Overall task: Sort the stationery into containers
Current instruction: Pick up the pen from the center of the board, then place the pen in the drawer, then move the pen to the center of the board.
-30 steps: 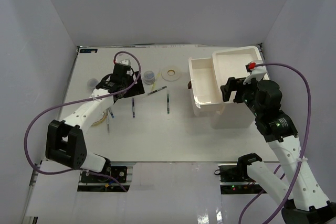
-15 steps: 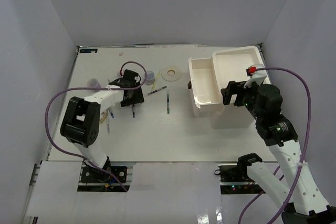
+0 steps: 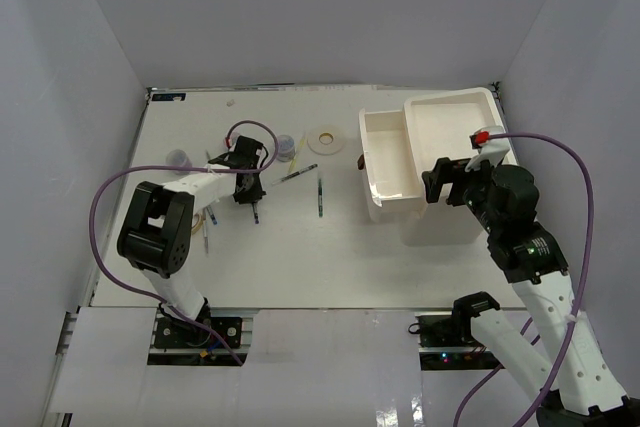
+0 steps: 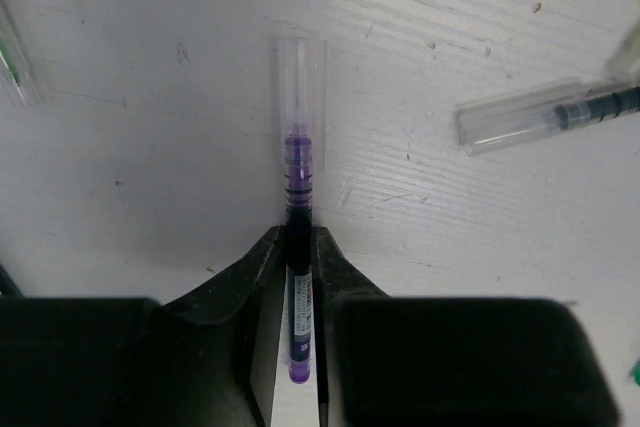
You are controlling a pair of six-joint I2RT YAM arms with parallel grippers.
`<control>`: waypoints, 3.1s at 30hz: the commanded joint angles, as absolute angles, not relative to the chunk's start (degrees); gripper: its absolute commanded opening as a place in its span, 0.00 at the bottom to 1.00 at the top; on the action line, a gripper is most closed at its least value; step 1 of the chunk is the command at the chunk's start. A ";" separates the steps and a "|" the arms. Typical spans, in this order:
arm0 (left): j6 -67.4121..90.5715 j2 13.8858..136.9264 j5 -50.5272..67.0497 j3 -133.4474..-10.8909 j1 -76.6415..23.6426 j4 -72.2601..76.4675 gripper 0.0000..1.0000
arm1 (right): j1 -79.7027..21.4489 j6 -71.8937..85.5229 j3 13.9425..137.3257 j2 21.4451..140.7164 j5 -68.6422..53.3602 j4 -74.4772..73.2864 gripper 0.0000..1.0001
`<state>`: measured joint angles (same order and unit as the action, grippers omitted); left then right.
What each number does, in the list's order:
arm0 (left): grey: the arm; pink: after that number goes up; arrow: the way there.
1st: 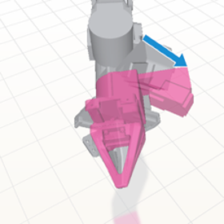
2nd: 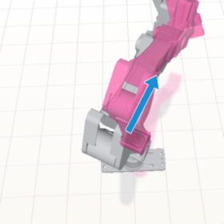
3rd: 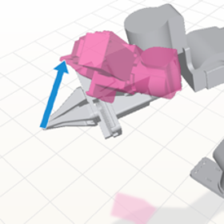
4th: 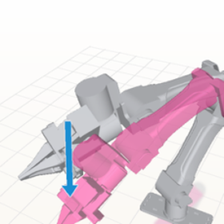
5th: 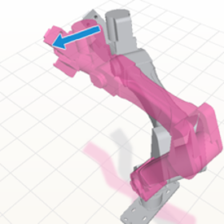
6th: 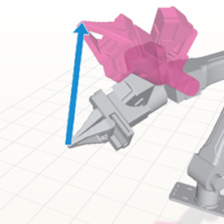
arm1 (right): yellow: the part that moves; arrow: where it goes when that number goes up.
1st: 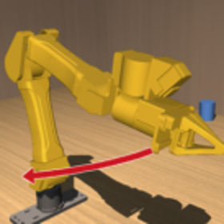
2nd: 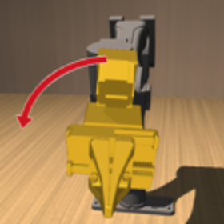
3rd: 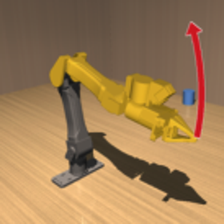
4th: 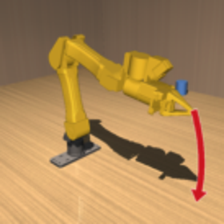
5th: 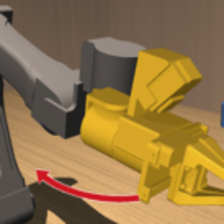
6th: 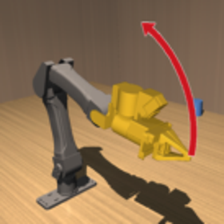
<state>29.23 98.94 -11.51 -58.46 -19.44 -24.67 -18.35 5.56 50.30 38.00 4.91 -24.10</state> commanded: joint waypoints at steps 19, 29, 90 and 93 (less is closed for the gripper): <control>41.21 83.83 15.02 -81.53 -28.81 -24.88 0.07 | -18.11 4.92 49.31 35.86 6.59 -23.03 0.90; 51.23 94.30 15.21 -93.60 -40.77 -17.06 0.12 | -18.11 5.36 49.13 34.98 6.50 -23.12 0.90; 41.57 113.89 -19.33 -82.79 -40.69 -29.97 0.72 | -18.11 4.57 45.26 31.55 6.59 -23.73 0.90; 41.83 115.40 -19.86 -82.79 -40.61 -29.97 0.65 | -18.19 4.57 45.18 31.47 6.50 -23.82 0.90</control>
<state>40.88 115.09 -18.00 -81.01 -40.97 -31.20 -18.35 4.25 46.02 31.79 6.02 -22.48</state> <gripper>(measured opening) 0.673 0.900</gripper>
